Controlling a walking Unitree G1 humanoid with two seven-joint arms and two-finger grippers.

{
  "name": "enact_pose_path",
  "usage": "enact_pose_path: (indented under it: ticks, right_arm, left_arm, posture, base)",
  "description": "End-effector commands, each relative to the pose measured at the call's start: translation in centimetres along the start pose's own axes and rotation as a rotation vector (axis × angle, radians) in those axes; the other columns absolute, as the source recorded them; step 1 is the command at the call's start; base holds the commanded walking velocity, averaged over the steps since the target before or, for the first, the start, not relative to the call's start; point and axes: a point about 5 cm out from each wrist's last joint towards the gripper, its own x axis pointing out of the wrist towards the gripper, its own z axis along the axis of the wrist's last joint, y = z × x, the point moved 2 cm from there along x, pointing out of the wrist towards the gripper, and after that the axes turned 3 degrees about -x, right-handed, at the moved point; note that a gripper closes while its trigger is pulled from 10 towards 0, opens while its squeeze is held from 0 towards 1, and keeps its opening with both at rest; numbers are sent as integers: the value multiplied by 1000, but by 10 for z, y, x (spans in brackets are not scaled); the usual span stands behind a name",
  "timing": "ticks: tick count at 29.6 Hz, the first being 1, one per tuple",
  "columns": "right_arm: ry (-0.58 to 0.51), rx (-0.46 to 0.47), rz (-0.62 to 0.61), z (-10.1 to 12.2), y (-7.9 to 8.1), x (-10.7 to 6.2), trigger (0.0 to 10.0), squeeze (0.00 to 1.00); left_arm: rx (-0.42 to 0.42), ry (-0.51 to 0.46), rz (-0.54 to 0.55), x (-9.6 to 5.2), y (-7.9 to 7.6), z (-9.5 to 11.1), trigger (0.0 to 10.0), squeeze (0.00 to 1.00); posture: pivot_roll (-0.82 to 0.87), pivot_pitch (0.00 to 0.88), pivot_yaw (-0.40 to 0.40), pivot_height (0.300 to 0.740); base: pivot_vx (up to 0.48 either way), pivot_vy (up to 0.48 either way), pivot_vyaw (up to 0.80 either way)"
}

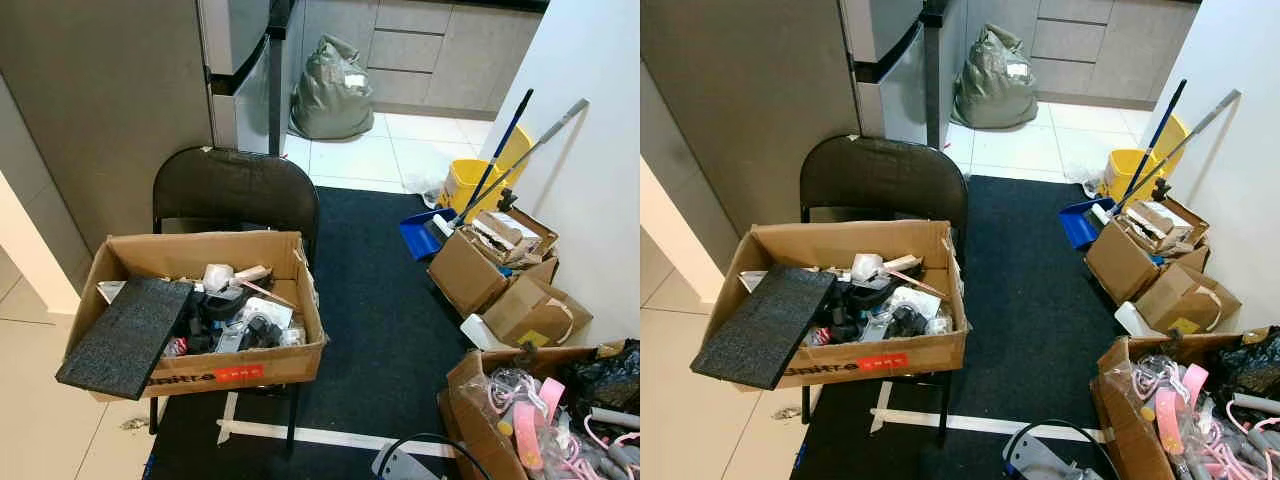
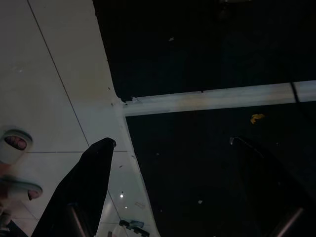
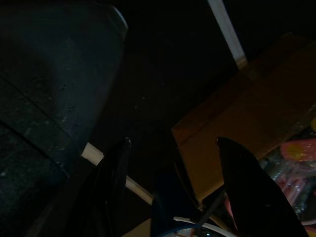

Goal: Picking trash to rubbish bin

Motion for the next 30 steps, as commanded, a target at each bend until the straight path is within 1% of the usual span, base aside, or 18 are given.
enact_pose_path:
  ticks: [1, 8, 19, 25, 28, 30]
  right_arm:
    - [-3, -19, -11, 0, -3, 0, 10000, 0]
    - [-6, -32, -29, 1, -8, -1, 10000, 0]
    - [-7, -60, -52, 4, -17, -3, 10000, 0]
    - [-17, -81, -76, 8, -25, -5, 10000, 0]
    - [-19, -84, -79, 9, -27, -5, 10000, 0]
    - [-25, -91, -89, 11, -32, -6, 10000, 0]
  left_arm:
    - [2, 2, -5, 0, -5, -3, 10000, 0]
    - [-7, 5, -11, 0, -10, -5, 10000, 0]
    - [-13, -9, -12, 1, -13, 1, 10000, 0]
    - [-24, -25, 4, 0, -7, 6, 10000, 0]
    - [-26, -28, 7, 0, -6, 8, 10000, 0]
    - [-55, -43, 20, 0, -3, 13, 10000, 0]
  posture:
    - [151, 0, -71, 740]
    - [153, 0, -84, 740]
    - [167, 0, -102, 740]
    - [186, 0, -120, 740]
    - [187, 0, -121, 740]
    - [187, 0, -129, 740]
  base:
    - [0, 0, 0]
    - [0, 0, 0]
    - [0, 0, 0]
    - [0, 0, 0]
    - [0, 0, 0]
    - [0, 0, 0]
